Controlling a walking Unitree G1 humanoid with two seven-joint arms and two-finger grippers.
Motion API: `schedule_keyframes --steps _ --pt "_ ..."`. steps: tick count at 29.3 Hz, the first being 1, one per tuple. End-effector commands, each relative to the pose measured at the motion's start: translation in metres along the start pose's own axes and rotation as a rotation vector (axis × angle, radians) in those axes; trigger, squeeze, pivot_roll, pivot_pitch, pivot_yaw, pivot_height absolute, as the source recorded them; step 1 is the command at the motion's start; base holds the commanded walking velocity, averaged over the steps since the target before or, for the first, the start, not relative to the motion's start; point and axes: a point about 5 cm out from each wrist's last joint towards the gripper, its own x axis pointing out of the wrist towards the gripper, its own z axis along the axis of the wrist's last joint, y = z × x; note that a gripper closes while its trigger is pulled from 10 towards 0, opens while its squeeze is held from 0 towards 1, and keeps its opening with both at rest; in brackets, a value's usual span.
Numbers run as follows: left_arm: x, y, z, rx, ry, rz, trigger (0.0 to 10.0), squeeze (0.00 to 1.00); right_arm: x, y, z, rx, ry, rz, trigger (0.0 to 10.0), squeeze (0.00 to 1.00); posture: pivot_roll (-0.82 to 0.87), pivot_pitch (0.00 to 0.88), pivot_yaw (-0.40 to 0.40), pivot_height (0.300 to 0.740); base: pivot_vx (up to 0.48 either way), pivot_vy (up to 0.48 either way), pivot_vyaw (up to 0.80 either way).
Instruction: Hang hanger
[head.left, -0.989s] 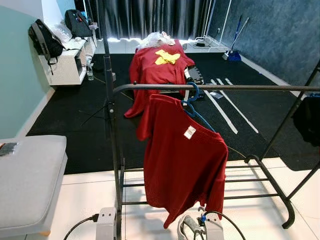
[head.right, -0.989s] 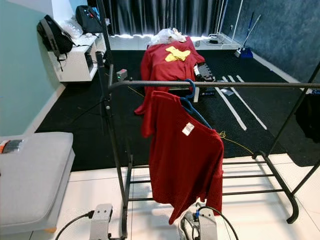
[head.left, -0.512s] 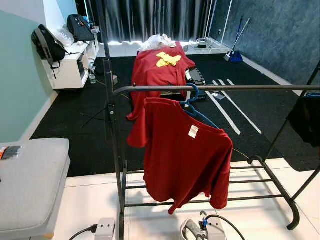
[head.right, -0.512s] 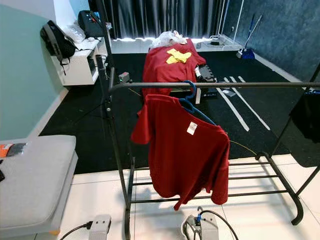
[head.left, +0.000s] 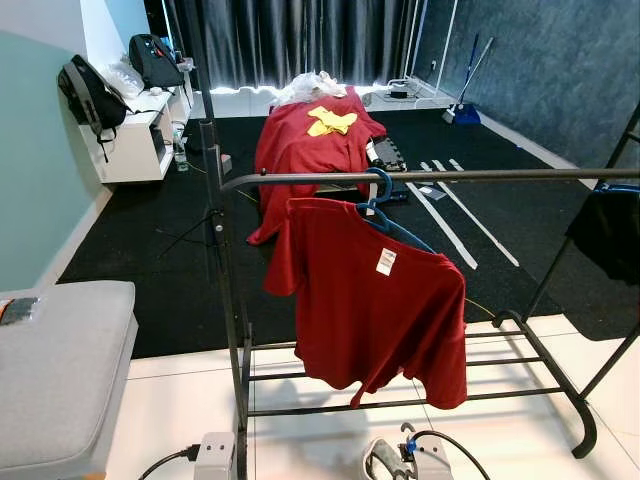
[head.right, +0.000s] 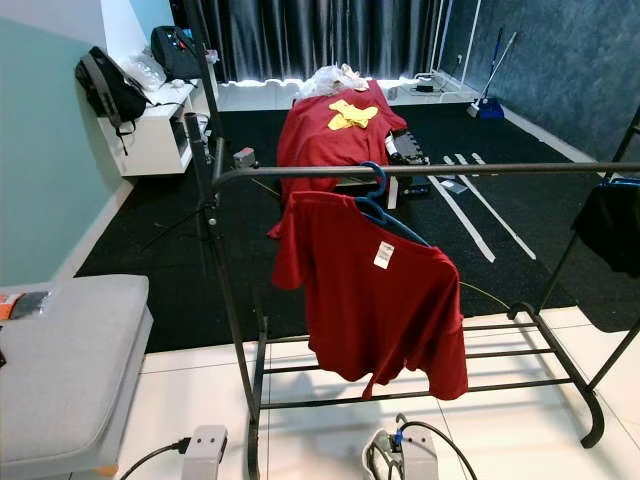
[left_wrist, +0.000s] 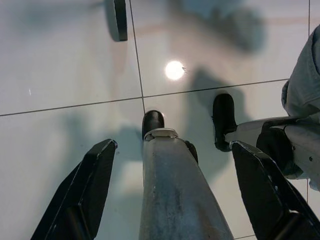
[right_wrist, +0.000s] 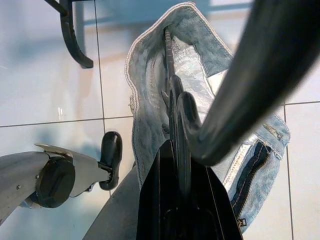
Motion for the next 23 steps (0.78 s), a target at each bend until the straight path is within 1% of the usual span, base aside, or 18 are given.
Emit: schedule_keyframes --steps 1,5,8,10,16,23 --pt "0.0004 -0.0029 0.0019 -0.002 -0.006 -0.001 10.0 0.0 0.0011 0.0042 0.0018 0.011 0.002 0.016 10.0 0.0 0.07 0.0 -0.035 0.74 0.0 0.0 0.0" --pt "0.0004 -0.0031 0.0019 -0.011 -0.005 -0.003 10.0 0.0 0.0012 0.001 0.0071 0.002 -0.005 0.016 10.0 0.0 0.07 0.0 -0.038 0.74 0.0 0.0 0.0" --pt "0.0009 -0.0067 0.0044 0.018 -0.011 -0.017 10.0 0.0 0.0006 -0.0045 0.0103 -0.034 -0.004 0.009 10.0 0.0 0.07 0.0 -0.046 0.74 0.0 0.0 0.0" --pt "0.0009 -0.0075 0.0045 0.025 -0.01 -0.019 10.0 0.0 0.0005 -0.0049 0.0103 -0.036 -0.004 0.008 10.0 0.0 0.07 0.0 -0.046 0.74 0.0 0.0 0.0" --pt "0.001 -0.0079 0.0036 0.01 -0.006 -0.013 10.0 0.0 0.0004 -0.0056 0.0098 -0.031 -0.003 0.005 10.0 0.0 0.06 0.0 -0.045 0.74 0.0 0.0 0.0" --pt "0.0007 -0.0047 0.0018 0.008 0.001 -0.005 10.0 0.0 0.0003 -0.0057 0.0093 -0.035 0.001 0.008 10.0 0.0 0.06 0.0 -0.041 0.74 0.0 0.0 0.0"
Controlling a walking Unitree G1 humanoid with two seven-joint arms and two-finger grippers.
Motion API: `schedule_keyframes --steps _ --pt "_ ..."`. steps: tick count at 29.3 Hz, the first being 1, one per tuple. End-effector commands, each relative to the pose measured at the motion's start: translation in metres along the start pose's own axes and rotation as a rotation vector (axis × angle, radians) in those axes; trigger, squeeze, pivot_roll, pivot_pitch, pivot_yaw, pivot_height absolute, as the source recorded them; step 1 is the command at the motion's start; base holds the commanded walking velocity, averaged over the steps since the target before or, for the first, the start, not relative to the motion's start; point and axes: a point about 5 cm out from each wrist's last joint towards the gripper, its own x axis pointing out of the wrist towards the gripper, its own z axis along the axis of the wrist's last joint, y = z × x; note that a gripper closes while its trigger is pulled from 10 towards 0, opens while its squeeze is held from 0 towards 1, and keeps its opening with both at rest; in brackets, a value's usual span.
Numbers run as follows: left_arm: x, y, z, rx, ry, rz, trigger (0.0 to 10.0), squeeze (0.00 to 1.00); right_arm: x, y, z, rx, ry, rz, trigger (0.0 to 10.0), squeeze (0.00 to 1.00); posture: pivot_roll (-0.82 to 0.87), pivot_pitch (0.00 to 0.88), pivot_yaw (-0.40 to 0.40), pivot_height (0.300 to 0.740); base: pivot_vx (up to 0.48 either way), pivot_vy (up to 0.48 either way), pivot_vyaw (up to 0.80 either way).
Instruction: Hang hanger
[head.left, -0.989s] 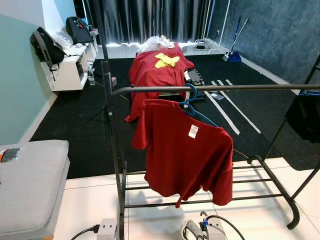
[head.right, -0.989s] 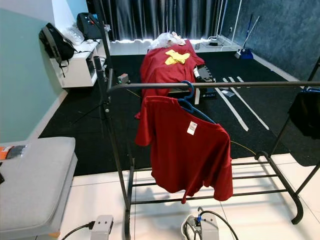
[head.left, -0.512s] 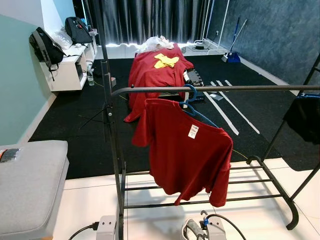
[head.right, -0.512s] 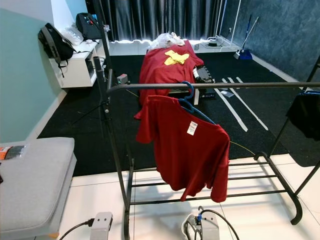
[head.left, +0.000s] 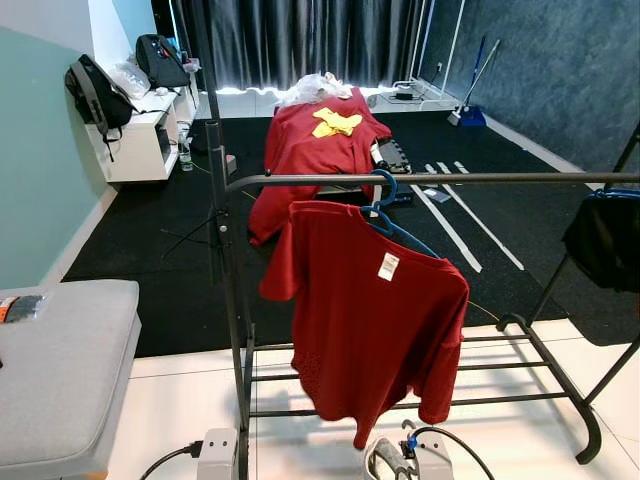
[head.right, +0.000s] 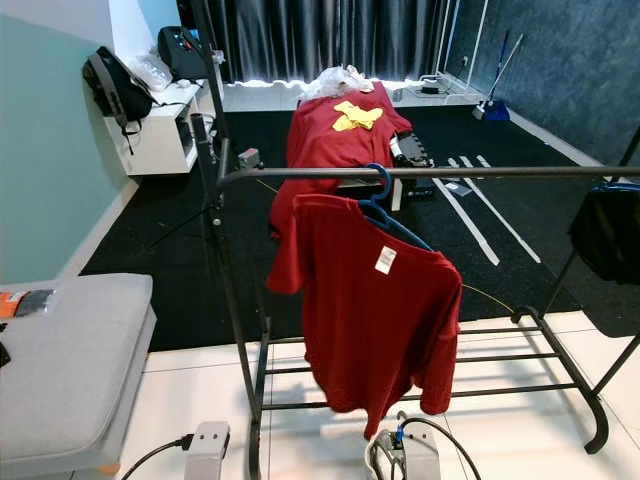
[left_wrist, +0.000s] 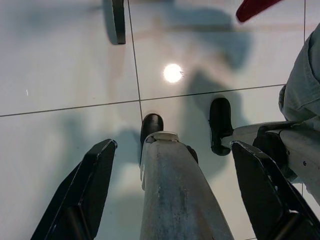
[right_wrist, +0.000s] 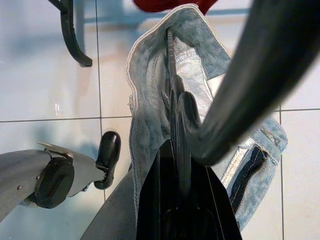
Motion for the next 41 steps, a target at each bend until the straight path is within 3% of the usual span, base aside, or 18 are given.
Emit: schedule_keyframes --steps 1,41 --pt "0.0 0.0001 -0.0013 0.014 0.009 0.001 10.0 0.0 0.0011 0.0031 0.0038 -0.001 -0.001 0.017 10.0 0.0 0.06 0.0 -0.041 0.74 0.0 0.0 0.0" --pt "0.0002 0.0 0.0015 0.048 0.005 -0.004 10.0 0.0 0.0022 0.0099 0.0026 0.002 0.005 0.029 10.0 0.0 0.07 0.0 -0.03 0.74 0.0 0.0 0.0"
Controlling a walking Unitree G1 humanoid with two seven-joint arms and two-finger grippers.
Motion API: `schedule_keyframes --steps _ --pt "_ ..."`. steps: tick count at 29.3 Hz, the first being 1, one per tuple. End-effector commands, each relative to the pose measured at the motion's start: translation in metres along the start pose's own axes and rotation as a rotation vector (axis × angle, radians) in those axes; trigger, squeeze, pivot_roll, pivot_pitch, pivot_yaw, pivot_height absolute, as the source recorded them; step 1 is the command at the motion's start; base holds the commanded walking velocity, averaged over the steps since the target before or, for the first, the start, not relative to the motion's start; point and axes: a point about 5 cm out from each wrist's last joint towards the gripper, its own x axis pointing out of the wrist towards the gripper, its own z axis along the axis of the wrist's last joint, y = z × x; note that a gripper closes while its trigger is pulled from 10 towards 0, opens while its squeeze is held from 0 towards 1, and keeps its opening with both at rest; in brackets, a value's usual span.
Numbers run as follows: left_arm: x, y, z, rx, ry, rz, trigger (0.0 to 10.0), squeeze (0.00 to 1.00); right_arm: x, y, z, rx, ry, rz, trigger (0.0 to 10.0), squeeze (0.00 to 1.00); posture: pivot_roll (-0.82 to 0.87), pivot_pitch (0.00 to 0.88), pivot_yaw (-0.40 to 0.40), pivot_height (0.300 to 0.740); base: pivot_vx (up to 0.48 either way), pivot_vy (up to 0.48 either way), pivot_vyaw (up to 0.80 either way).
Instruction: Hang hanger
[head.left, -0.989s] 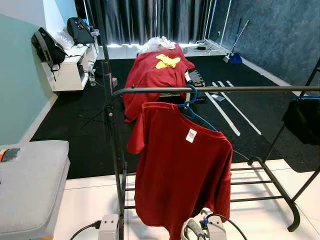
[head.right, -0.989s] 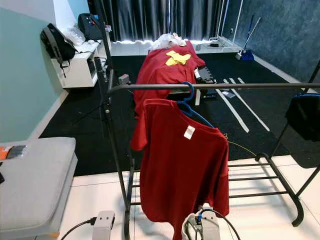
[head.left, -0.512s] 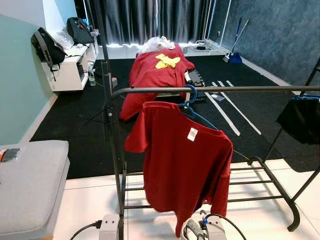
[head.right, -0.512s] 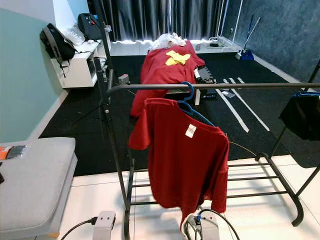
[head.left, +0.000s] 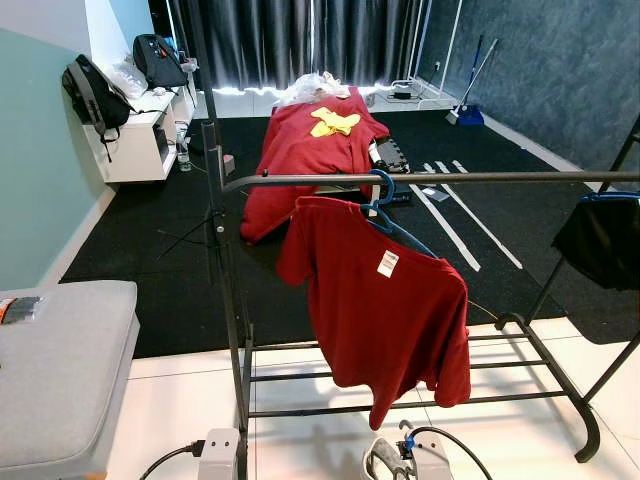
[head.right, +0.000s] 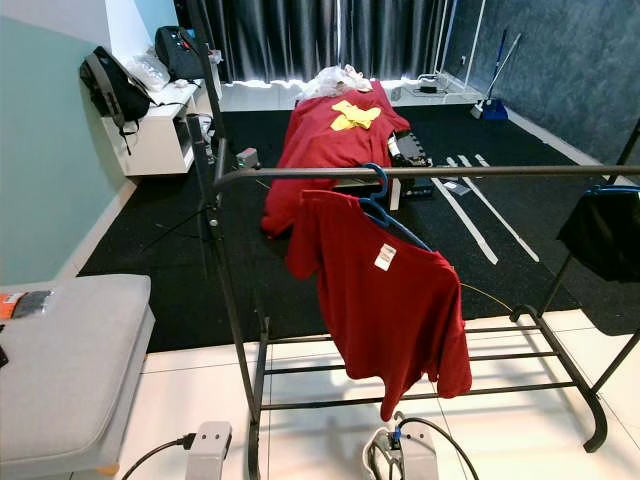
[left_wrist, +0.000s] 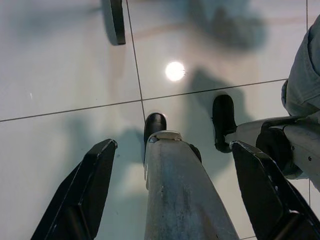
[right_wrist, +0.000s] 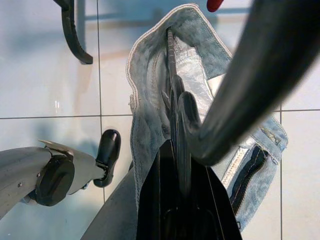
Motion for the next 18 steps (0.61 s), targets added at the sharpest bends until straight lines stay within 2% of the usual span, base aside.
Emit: schedule_keyframes --steps 1,18 --pt "0.0002 -0.0002 0.0011 0.009 0.004 0.0 10.0 0.0 0.0014 0.0054 0.0028 0.016 -0.002 0.017 10.0 0.0 0.07 0.0 -0.03 0.74 0.0 0.0 0.0" --pt "-0.0001 0.0019 -0.0006 0.015 0.01 0.002 10.0 0.0 0.0018 0.0073 0.0032 0.019 -0.003 0.018 10.0 0.0 0.07 0.0 -0.025 0.74 0.0 0.0 0.0"
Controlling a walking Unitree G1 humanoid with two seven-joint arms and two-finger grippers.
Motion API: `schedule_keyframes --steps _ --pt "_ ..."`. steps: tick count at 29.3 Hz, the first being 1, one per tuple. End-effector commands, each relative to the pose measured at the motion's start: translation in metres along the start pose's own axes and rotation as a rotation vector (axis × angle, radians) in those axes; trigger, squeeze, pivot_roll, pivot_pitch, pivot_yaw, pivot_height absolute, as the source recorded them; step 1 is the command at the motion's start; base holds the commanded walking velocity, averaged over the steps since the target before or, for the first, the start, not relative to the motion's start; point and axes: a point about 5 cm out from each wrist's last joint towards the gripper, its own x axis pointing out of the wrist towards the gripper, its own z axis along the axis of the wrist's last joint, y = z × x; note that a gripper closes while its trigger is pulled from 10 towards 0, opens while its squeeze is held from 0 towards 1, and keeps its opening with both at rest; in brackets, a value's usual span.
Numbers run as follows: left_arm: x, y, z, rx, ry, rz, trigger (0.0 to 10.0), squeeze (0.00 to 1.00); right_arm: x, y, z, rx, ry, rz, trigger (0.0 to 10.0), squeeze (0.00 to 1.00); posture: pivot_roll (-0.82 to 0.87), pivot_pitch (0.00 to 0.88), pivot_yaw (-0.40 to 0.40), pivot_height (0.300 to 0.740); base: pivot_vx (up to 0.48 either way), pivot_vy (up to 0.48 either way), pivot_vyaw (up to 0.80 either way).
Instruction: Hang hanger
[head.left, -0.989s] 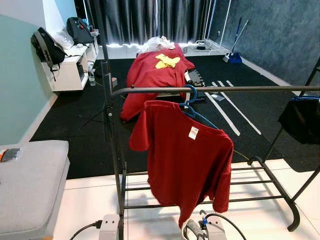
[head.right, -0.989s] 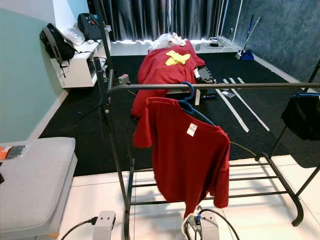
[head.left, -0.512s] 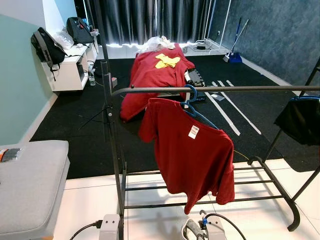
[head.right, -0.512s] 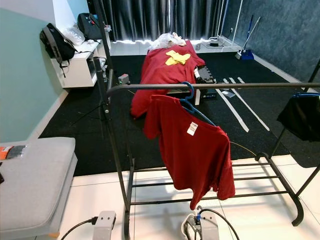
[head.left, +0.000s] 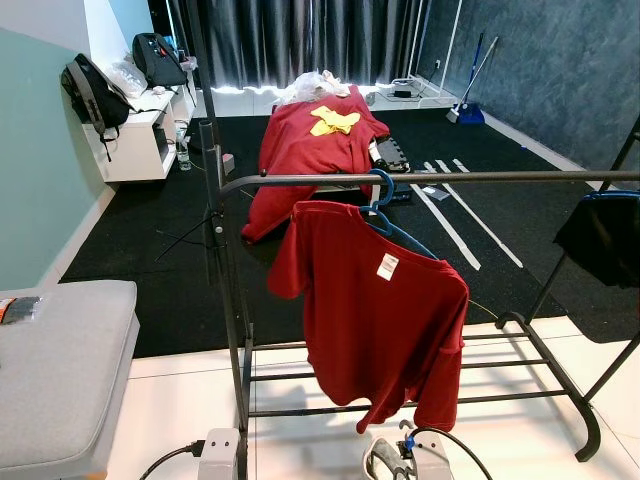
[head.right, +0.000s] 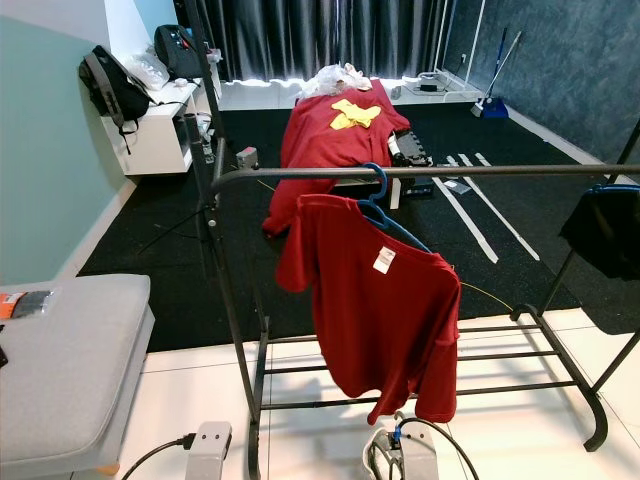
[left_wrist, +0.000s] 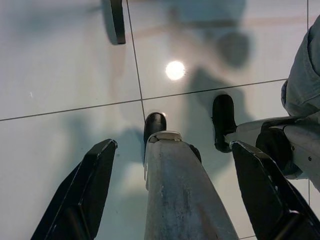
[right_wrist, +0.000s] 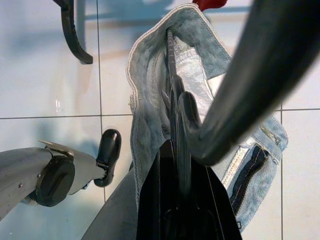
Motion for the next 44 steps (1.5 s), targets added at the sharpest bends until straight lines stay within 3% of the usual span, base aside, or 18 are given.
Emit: schedule_keyframes --steps 1,44 --pt "0.0 0.0001 -0.0008 0.017 0.01 -0.002 10.0 0.0 0.0015 0.0056 0.0032 0.017 -0.003 0.014 10.0 0.0 0.07 0.0 -0.025 0.74 0.0 0.0 0.0" --pt "0.0001 -0.0007 -0.0009 0.024 0.015 -0.01 10.0 0.0 0.0014 0.006 0.0022 0.018 -0.001 0.013 10.0 0.0 0.06 0.0 -0.019 0.74 0.0 0.0 0.0"
